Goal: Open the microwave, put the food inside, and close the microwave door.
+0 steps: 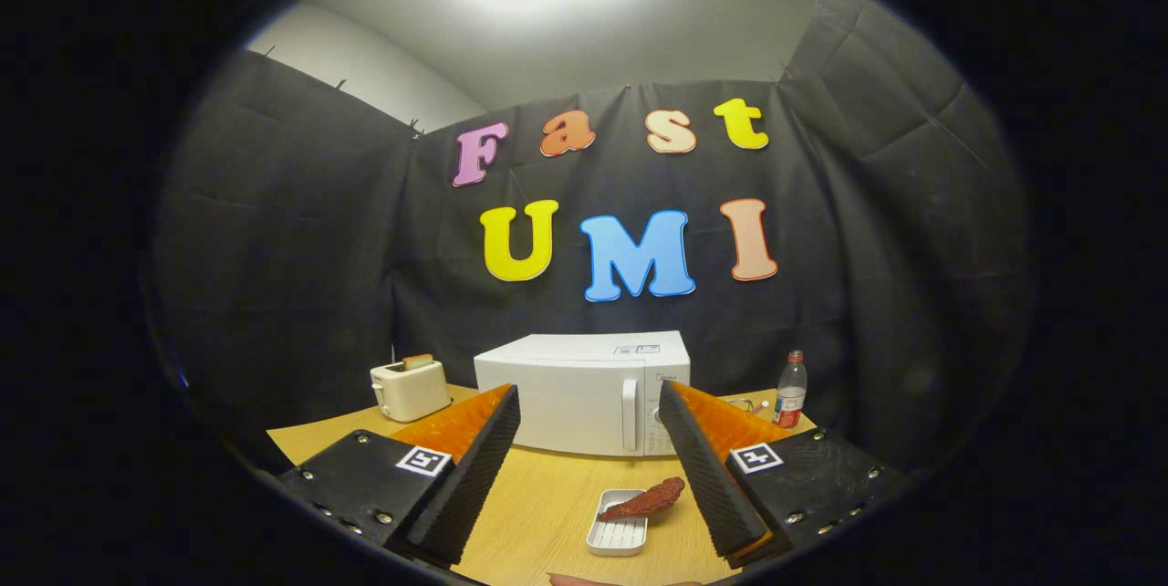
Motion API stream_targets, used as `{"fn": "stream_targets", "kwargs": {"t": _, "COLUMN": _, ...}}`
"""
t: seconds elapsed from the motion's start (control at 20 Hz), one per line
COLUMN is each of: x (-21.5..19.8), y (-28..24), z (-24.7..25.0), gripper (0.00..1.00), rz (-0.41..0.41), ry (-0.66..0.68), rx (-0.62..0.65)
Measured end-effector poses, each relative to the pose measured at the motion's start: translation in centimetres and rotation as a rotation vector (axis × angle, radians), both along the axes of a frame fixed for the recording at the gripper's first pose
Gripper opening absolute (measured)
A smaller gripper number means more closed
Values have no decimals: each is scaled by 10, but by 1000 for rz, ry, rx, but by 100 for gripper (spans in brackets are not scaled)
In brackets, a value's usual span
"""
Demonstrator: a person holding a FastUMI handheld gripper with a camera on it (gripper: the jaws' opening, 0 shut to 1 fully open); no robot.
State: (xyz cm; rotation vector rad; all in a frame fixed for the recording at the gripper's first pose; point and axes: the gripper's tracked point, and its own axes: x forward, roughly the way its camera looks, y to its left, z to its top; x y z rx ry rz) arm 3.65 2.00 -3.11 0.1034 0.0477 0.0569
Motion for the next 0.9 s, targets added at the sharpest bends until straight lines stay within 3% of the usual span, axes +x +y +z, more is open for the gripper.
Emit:
{"fn": "stream_targets", "kwargs": {"t": 0.55, "x": 91, "y": 9, "z": -53, "gripper": 96, "rz": 18, "ry": 41, "rx": -14}}
{"fn": "stream_targets", "kwargs": {"t": 0.9, "x": 147, "y": 0, "z": -78, "gripper": 96, "rz": -36, "ry": 49, "rx": -6}}
